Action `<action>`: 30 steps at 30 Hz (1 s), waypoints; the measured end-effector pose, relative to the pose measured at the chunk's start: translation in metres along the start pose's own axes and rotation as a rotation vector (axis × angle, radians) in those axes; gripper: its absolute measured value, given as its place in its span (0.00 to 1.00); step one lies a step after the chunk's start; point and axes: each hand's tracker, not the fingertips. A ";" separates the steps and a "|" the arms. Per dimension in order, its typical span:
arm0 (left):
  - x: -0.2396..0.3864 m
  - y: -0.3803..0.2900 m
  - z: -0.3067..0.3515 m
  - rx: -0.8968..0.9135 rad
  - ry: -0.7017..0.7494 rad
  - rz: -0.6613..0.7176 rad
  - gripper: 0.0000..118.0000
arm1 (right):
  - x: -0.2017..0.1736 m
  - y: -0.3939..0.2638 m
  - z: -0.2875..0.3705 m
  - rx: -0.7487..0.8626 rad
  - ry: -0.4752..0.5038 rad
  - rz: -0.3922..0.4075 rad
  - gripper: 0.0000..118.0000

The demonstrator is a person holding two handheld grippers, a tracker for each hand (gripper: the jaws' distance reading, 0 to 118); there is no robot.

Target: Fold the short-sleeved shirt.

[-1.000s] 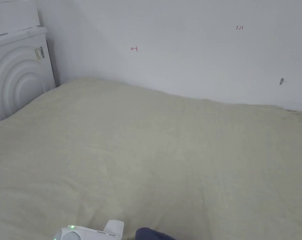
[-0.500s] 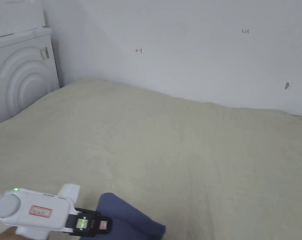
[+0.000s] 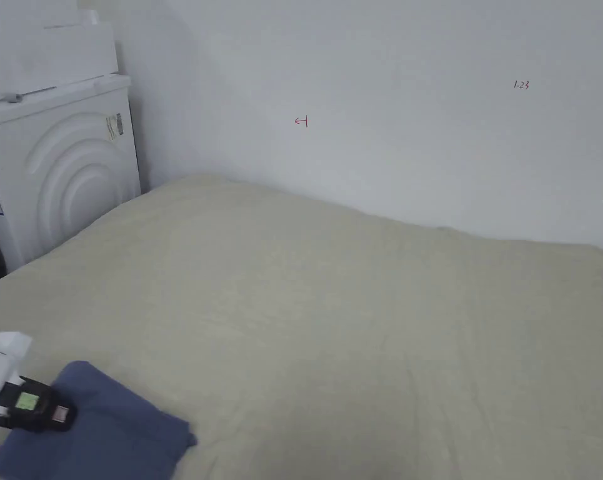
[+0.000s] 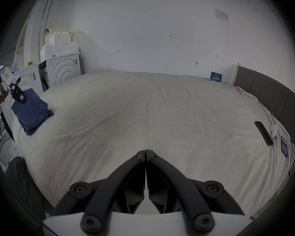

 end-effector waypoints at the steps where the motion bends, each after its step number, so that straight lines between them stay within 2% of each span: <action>1: -0.018 0.008 0.004 -0.009 0.033 0.008 0.13 | -0.001 0.001 0.000 -0.003 -0.001 0.004 0.00; 3: -0.037 0.017 0.015 -0.007 0.044 0.021 0.13 | -0.003 0.002 -0.001 -0.009 -0.002 0.014 0.00; 7: -0.054 0.024 0.028 -0.030 0.192 0.048 0.13 | -0.008 0.004 -0.004 -0.014 -0.006 0.034 0.00; 8: -0.021 0.019 0.035 -0.036 0.226 0.052 0.13 | -0.009 0.005 -0.004 -0.016 -0.006 0.033 0.00; 11: -0.030 0.021 0.036 -0.062 0.332 0.061 0.13 | -0.014 0.005 -0.007 -0.022 -0.013 0.043 0.00; 13: -0.023 0.014 0.041 -0.050 0.372 0.118 0.13 | -0.017 0.006 -0.009 -0.028 -0.013 0.045 0.00; 20: -0.049 -0.001 0.014 -0.054 0.417 0.095 0.15 | -0.027 0.001 -0.017 -0.058 -0.003 0.051 0.00; 21: -0.050 -0.003 0.011 -0.046 0.427 0.099 0.18 | -0.028 0.000 -0.018 -0.060 -0.002 0.049 0.00; 23: -0.048 -0.007 0.010 -0.044 0.443 0.101 0.34 | -0.030 0.001 -0.019 -0.064 0.004 0.054 0.00; 25: -0.057 -0.005 0.016 -0.019 0.476 0.083 0.58 | -0.030 0.003 -0.018 -0.061 0.009 0.052 0.00; 26: -0.053 -0.006 0.023 0.025 0.509 0.063 0.64 | -0.030 0.004 -0.018 -0.059 0.011 0.054 0.00; 28: -0.049 -0.005 0.039 0.123 0.539 0.052 0.69 | -0.029 0.008 -0.018 -0.050 0.012 0.051 0.00; 30: -0.036 -0.006 0.051 0.232 0.581 0.036 0.69 | -0.027 0.013 -0.018 -0.041 0.016 0.044 0.00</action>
